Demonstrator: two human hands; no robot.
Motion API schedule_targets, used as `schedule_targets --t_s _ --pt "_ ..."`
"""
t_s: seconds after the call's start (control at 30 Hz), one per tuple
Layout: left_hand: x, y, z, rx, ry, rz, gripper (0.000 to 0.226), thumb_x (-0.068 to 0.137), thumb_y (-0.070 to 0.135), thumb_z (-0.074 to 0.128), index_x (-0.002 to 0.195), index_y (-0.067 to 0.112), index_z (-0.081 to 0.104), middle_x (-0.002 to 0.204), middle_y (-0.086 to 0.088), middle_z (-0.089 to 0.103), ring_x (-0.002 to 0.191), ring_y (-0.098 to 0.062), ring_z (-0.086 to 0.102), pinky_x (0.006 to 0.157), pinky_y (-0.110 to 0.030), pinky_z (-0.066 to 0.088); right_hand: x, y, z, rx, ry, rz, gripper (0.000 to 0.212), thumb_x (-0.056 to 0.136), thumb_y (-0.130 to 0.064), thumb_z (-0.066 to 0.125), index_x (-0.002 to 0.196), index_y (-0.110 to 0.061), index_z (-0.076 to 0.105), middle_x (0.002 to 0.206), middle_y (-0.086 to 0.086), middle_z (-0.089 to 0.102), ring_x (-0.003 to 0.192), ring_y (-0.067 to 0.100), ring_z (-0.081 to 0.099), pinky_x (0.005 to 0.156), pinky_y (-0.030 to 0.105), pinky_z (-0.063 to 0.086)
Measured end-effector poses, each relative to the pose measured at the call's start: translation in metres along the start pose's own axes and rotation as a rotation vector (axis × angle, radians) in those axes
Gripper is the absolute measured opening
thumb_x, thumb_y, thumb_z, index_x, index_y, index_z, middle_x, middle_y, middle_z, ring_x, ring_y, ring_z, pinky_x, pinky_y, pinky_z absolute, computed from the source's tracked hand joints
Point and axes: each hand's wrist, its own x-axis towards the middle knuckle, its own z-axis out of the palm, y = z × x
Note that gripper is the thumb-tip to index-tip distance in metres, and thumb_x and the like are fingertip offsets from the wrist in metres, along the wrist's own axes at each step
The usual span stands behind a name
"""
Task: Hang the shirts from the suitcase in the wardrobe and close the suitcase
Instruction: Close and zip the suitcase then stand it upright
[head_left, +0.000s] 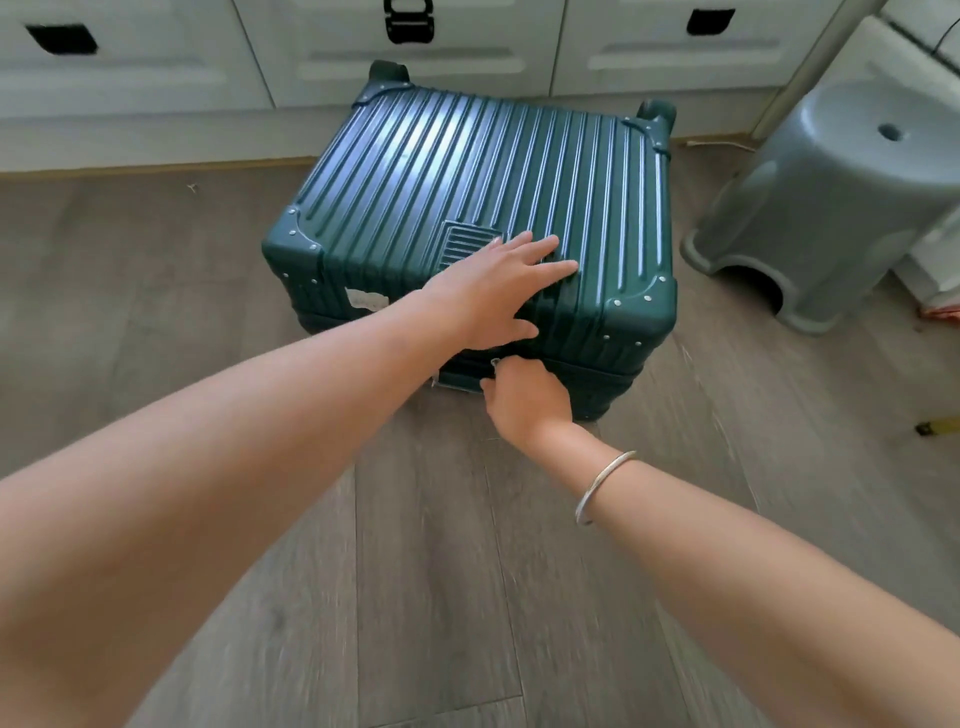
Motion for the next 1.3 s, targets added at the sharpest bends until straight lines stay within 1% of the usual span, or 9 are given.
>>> schedule_targets --t_s 0.2,0.33,0.4,0.47,0.53,0.6,0.77,1.1,1.3 --pt "-0.065 -0.080 0.016 -0.167 0.319 -0.384 0.098 0.084 0.035 0.070 0.154 0.021 0.004 0.162 -0.008 -0.002 0.150 -0.023 -0.004 0.120 -0.038 0.003 0.015 -0.045 0.008 -0.018 -0.105 -0.004 0.026 0.099 -0.025 0.046 0.105 -0.006 0.062 0.105 0.014 0.067 0.086 0.033 0.061 0.064 0.030 0.041" --pt "-0.107 -0.106 0.040 -0.361 0.407 -0.743 0.110 0.081 0.038 0.073 0.153 0.009 -0.005 0.161 -0.012 -0.007 0.149 -0.026 -0.007 0.121 -0.037 0.006 0.013 -0.044 0.009 0.147 -0.196 0.032 0.050 0.094 -0.051 0.045 0.122 -0.011 0.057 0.120 0.010 0.062 0.101 0.030 0.061 0.079 0.034 0.051" --pt "-0.118 -0.111 0.055 -0.533 0.401 -0.902 0.112 0.081 0.036 0.073 0.152 0.008 -0.009 0.161 -0.011 -0.010 0.149 -0.024 -0.009 0.121 -0.036 0.005 0.013 -0.025 0.004 0.245 -0.228 0.170 0.058 0.091 -0.059 0.042 0.121 -0.013 0.059 0.123 0.010 0.062 0.106 0.029 0.061 0.081 0.032 0.049" --pt "-0.123 -0.115 0.065 -0.694 0.344 -0.989 0.112 0.082 0.036 0.073 0.152 0.008 -0.010 0.162 -0.010 -0.006 0.150 -0.022 -0.004 0.121 -0.036 0.006 0.014 -0.001 -0.008 0.439 -0.194 0.438 0.050 0.092 -0.054 0.044 0.108 -0.010 0.060 0.099 0.012 0.067 0.081 0.025 0.062 0.066 0.028 0.045" --pt "-0.122 -0.118 0.069 -0.816 0.306 -1.011 0.110 0.081 0.035 0.073 0.153 0.009 -0.006 0.162 -0.009 0.001 0.150 -0.022 0.005 0.121 -0.037 0.012 0.007 0.021 -0.024 0.671 -0.197 0.699 0.050 0.094 -0.044 0.048 0.124 -0.005 0.053 0.095 0.014 0.062 0.075 0.025 0.056 0.066 0.029 0.048" --pt "-0.114 -0.120 0.070 -0.910 0.337 -1.016 0.106 0.081 0.032 0.074 0.154 0.011 0.001 0.162 -0.007 0.009 0.149 -0.022 0.012 0.120 -0.037 0.016 0.002 0.045 -0.033 0.789 -0.162 0.828 0.056 0.094 -0.039 0.052 0.139 -0.008 0.040 0.127 0.017 0.052 0.103 0.031 0.055 0.086 0.040 0.049" --pt "-0.095 -0.124 0.073 -1.119 0.439 -0.994 0.073 0.080 0.011 0.074 0.141 0.010 0.033 0.139 -0.006 0.050 0.126 -0.024 0.048 0.100 -0.029 0.038 0.003 0.069 -0.036 0.872 0.139 0.749 0.063 0.087 -0.018 0.064 0.142 -0.007 0.036 0.142 0.008 0.047 0.128 0.029 0.046 0.104 0.039 0.040" --pt "-0.108 -0.127 0.059 -1.114 0.359 -0.964 0.065 0.077 0.006 0.072 0.130 0.005 0.034 0.122 -0.002 0.051 0.109 -0.018 0.051 0.087 -0.030 0.042 -0.017 0.077 -0.053 1.094 0.273 0.657 0.051 0.093 -0.001 0.044 0.142 -0.011 0.039 0.134 0.005 0.052 0.116 0.020 0.044 0.089 0.027 0.030" --pt "-0.115 -0.109 -0.009 -1.093 0.418 -0.866 0.075 0.065 0.022 0.083 0.124 0.008 0.038 0.125 -0.004 0.053 0.115 -0.019 0.055 0.098 -0.040 0.048 -0.026 0.052 -0.121 1.264 0.484 0.495 0.051 0.080 -0.023 0.062 0.129 -0.015 0.049 0.116 0.003 0.060 0.086 0.014 0.061 0.062 0.025 0.045"
